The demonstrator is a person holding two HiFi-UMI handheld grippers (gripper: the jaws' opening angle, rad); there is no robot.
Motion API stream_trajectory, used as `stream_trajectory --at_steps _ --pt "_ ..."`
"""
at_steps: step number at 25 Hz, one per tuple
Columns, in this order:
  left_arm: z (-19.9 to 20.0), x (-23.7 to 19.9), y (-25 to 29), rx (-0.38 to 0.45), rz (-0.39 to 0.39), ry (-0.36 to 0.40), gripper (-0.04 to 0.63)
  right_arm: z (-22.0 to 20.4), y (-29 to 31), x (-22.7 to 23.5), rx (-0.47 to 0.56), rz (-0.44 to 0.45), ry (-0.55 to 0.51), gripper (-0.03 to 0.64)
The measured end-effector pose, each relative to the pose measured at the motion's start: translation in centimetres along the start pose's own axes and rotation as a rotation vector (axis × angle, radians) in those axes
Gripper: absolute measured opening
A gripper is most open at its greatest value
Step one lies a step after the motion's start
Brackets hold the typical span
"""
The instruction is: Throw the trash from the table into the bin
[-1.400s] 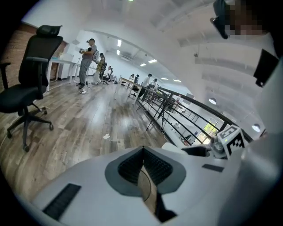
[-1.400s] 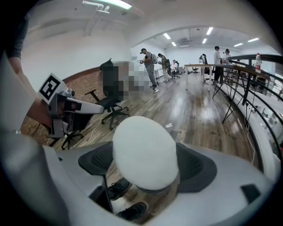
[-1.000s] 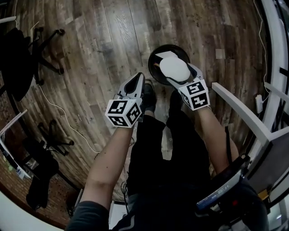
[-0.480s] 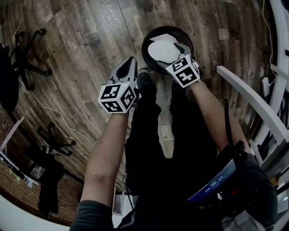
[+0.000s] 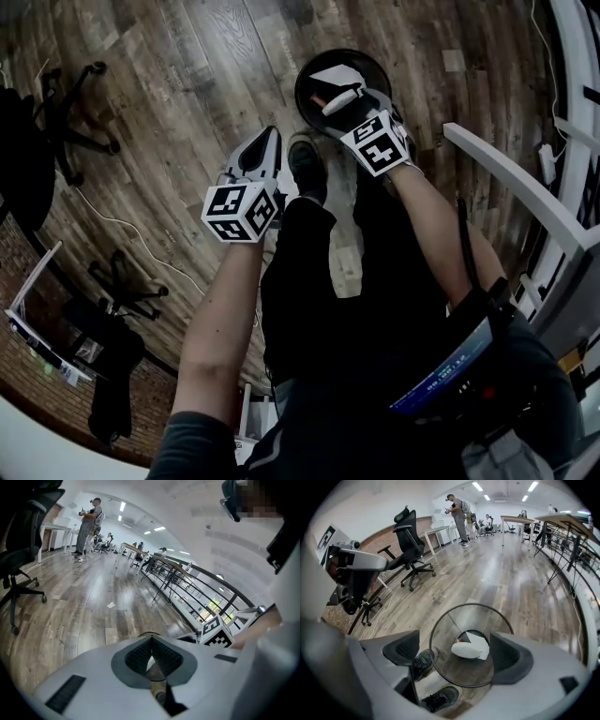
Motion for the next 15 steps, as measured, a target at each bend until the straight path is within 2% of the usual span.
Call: stream_trajectory --at_steps 6,11,15 --pt "7.8 5.6 -6.0 0.082 -0.062 0.060 0.011 4.7 -9.9 -3.0 0.096 0.005 0.046 0.455" --pt "14.5 10.9 -11.0 0.161 -0.167 0.099 0.011 9.1 -18.4 -6.6 0.193 0.053 0.091 0.454" --pt "19.9 12.6 -15.6 0.221 -0.169 0.114 0.011 13.7 -25.2 -9.9 0.290 0.085 0.115 0.453"
Point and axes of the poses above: the fingertips, and each gripper's own axes: y forward along the fingers, x to its right, z out of its top, the point moved 1 cm from there along -y, backward along the fingers, and after that the axes turned 9 degrees about y, right-handed, at the moved point
